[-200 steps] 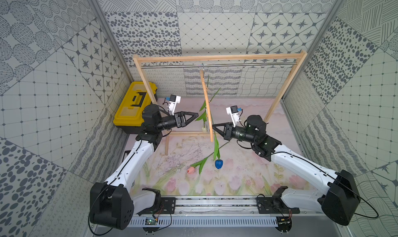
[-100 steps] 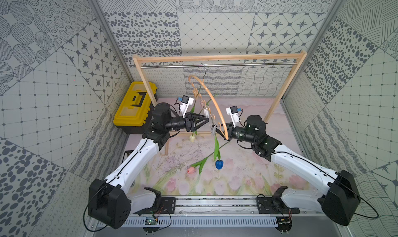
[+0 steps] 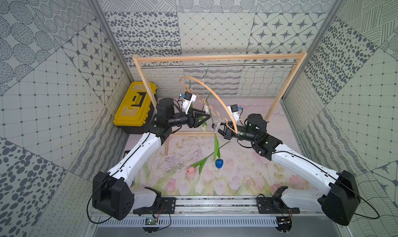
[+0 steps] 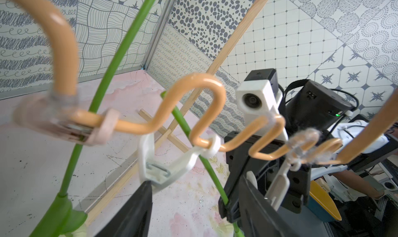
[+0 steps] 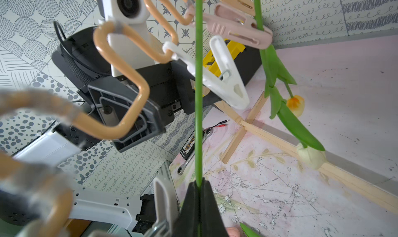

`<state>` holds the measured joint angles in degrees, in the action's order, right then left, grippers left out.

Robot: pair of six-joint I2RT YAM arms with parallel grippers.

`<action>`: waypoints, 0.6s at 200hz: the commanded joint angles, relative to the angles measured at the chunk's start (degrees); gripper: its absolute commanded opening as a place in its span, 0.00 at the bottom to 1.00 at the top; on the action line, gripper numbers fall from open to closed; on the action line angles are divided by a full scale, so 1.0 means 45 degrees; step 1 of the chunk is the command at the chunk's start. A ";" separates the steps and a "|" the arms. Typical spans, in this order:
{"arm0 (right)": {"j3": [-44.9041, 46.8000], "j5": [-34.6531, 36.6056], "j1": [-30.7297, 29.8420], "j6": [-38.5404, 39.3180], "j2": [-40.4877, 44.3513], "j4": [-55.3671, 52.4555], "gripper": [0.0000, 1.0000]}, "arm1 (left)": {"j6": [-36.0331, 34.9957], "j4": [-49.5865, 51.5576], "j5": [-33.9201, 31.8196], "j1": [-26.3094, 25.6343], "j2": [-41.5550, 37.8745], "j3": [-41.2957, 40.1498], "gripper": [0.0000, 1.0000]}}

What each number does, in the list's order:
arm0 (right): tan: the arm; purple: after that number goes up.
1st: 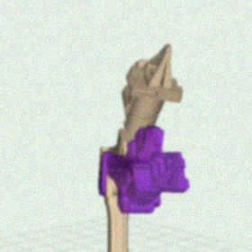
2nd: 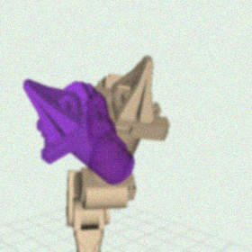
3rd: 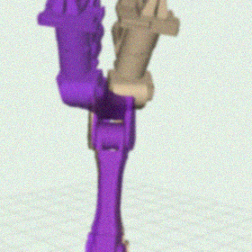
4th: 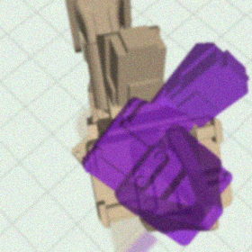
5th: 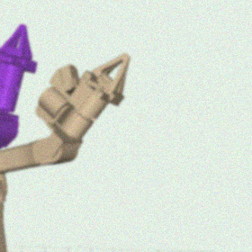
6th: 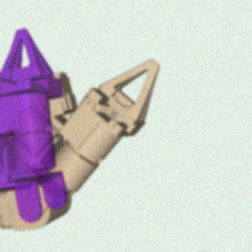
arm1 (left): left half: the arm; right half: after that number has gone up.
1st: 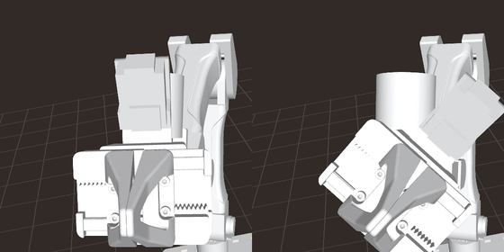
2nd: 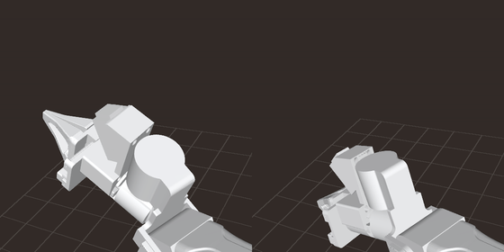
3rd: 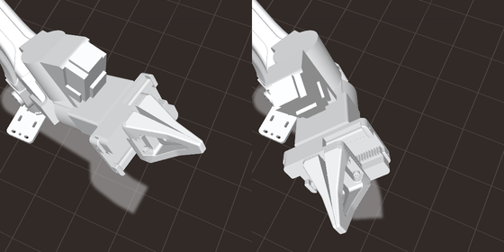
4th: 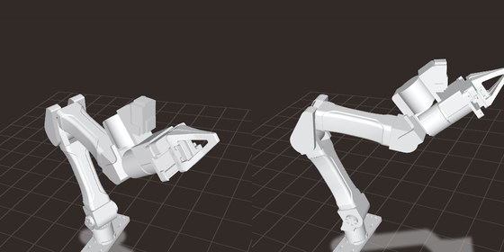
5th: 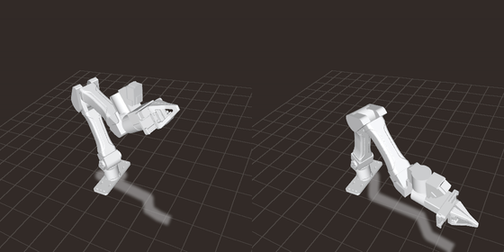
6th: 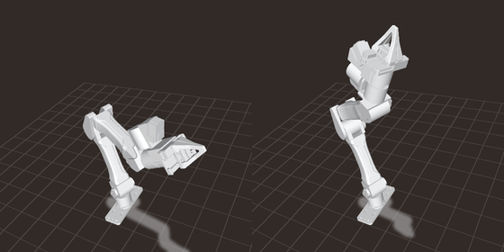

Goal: Dry the flowers on a clothes hanger
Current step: Open the clamp at the hanger.

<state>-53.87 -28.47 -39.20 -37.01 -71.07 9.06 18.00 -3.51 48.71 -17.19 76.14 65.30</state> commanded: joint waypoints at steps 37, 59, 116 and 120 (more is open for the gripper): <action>-0.0451 -0.0157 -0.0051 0.0228 0.0055 0.0057 0.00 | -0.1859 0.0641 -0.0748 -0.0093 0.0398 0.0755 0.69; -0.0487 -0.0178 -0.0054 0.0199 0.0031 0.0073 0.00 | -0.1556 0.0586 -0.0197 -0.0090 0.0720 0.1021 0.62; -0.0533 -0.0234 -0.0044 0.0196 0.0031 -0.0017 0.00 | -0.1235 0.0209 0.0157 -0.0101 0.1102 0.1225 0.57; -0.0563 -0.0236 -0.0057 0.0208 0.0031 -0.0044 0.00 | -0.1262 0.0228 0.0154 -0.0100 0.1124 0.1246 0.58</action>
<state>-53.91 -28.47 -39.18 -36.86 -71.07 7.64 13.34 -0.91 47.00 -17.19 80.23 69.47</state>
